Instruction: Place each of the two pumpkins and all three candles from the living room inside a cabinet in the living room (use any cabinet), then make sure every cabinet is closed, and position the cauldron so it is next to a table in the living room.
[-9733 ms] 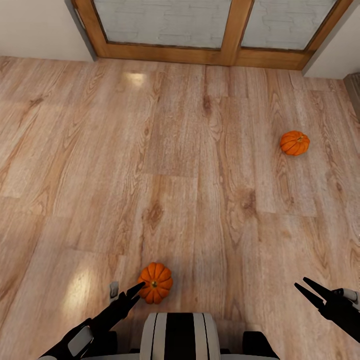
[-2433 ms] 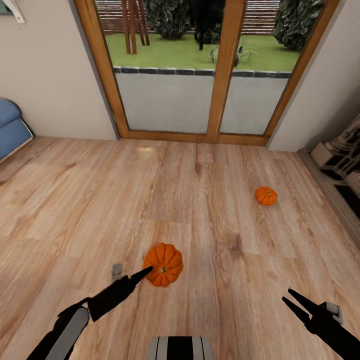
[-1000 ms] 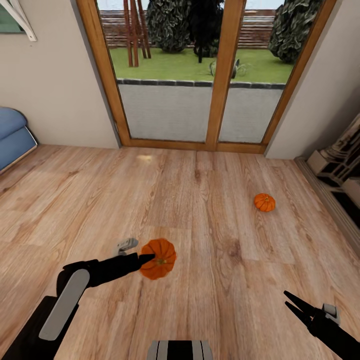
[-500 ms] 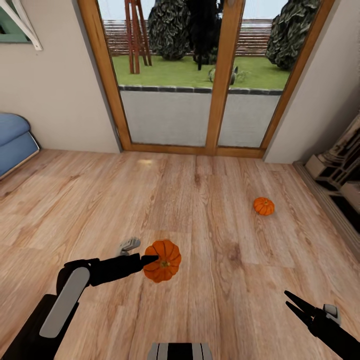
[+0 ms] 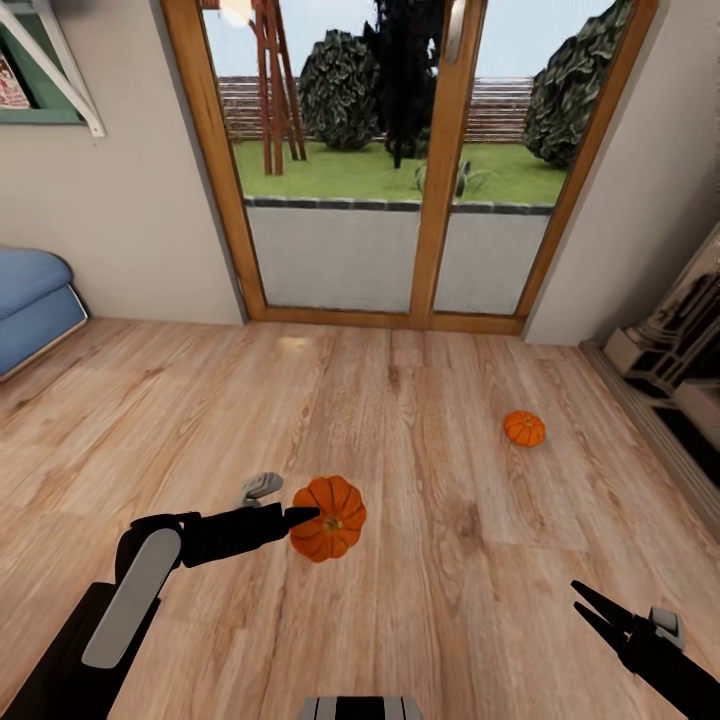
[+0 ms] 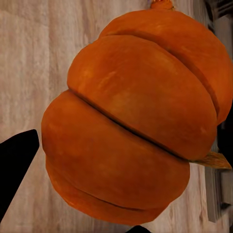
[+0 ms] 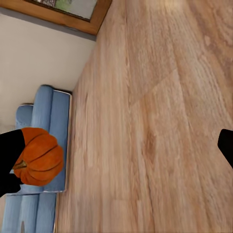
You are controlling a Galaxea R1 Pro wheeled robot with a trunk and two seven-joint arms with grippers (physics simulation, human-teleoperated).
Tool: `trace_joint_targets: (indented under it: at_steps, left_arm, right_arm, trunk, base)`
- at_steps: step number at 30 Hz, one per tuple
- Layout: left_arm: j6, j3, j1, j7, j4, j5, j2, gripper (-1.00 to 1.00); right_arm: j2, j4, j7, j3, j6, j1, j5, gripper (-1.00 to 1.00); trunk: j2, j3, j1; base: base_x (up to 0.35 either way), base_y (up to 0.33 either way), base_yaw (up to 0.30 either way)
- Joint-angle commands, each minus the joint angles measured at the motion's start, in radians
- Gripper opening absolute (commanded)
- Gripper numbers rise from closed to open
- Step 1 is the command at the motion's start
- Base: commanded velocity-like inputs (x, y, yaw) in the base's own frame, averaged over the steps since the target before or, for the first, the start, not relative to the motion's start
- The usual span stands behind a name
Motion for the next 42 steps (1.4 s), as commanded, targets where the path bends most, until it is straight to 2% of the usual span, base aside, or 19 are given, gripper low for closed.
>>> trace_joint_targets:
  at_steps: [1,23,35,42]
  left_arm:
    - [0.002,-0.001,-0.001,0.004,-0.001,0.004,0.001,-1.00]
    - [0.002,-0.002,-0.009,0.004,0.004,0.004,-0.002,-1.00]
    - [0.002,-0.007,-0.009,0.004,0.004,0.004,-0.002,-1.00]
    - [0.002,-0.008,-0.009,0.004,0.003,0.004,-0.002,-1.00]
  right_arm:
    - [0.000,0.000,0.001,-0.001,0.006,0.000,-0.004,1.00]
    - [-0.003,0.001,0.001,-0.004,0.006,0.000,-0.006,1.00]
    - [-0.003,0.002,0.001,-0.003,0.006,0.000,-0.004,1.00]
    - [-0.002,0.002,0.001,-0.003,0.006,0.000,-0.004,1.00]
  trunk:
    - [0.000,0.003,-0.001]
    - [0.005,0.110,-0.010]
    - [0.008,0.158,-0.016]
    - [0.010,0.192,-0.019]
  base:
    - [0.000,0.000,0.000]
    - [0.000,0.000,-0.173]
    - [0.000,0.000,-0.026]
    - [0.000,0.000,-0.150]
